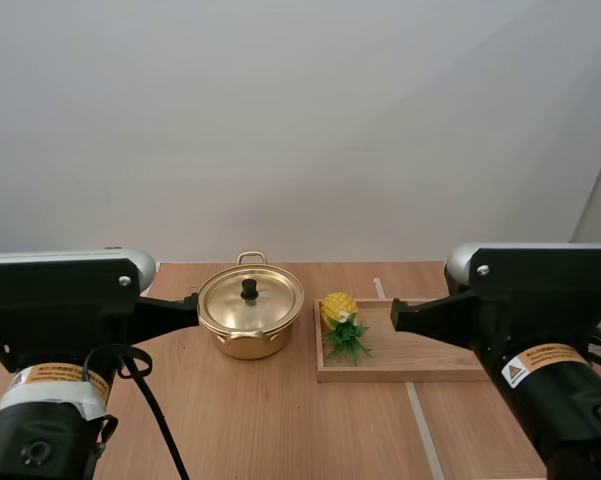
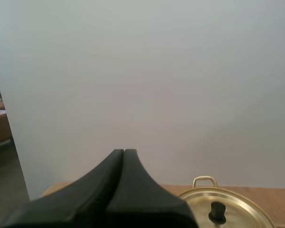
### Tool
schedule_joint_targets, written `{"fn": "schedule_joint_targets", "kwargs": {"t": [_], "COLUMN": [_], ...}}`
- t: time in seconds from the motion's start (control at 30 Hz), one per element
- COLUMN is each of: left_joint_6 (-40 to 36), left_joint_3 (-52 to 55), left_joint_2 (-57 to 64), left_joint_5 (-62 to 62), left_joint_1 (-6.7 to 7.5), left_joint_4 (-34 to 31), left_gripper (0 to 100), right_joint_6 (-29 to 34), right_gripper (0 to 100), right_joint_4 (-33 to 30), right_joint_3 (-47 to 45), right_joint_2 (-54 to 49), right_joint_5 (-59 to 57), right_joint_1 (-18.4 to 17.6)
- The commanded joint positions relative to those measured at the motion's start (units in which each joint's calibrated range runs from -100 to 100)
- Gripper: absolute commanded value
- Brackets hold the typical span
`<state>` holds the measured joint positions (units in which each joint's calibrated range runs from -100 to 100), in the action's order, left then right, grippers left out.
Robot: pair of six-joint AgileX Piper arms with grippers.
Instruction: Open the pot, put the grape inside, and close it
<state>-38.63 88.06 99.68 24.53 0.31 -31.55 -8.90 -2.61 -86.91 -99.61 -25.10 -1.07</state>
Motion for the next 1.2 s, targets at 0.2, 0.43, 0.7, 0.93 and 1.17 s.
{"fn": "schedule_joint_targets", "kwargs": {"t": [0.2, 0.43, 0.7, 0.93, 1.17], "left_joint_6": [-1.15, -1.15, -1.15, -1.15, -1.15], "left_joint_3": [11.94, 11.94, 11.94, 11.94, 11.94], "left_joint_2": [0.32, 0.32, 0.32, 0.32, 0.32], "left_joint_5": [-3.46, 9.08, 9.22, 9.22, 9.22], "left_joint_1": [-0.13, -0.13, 0.43, 0.62, 0.62], "left_joint_4": [1.32, 6.91, 6.92, 7.69, 7.69], "left_gripper": [0, 0, 0, 0, 0], "right_joint_6": [0.01, 0.01, 0.01, 0.01, 0.01], "right_gripper": [0, 0, 0, 0, 0], "right_joint_4": [-0.72, -0.50, -0.50, -0.50, -0.50], "right_joint_3": [-13.09, -13.09, -13.09, -13.09, -13.09], "right_joint_2": [-0.39, -0.39, -0.39, -0.39, -0.39], "right_joint_5": [0.63, -6.04, -6.22, -6.22, -6.22], "right_joint_1": [-0.04, -0.04, 0.45, 0.45, 0.45]}}
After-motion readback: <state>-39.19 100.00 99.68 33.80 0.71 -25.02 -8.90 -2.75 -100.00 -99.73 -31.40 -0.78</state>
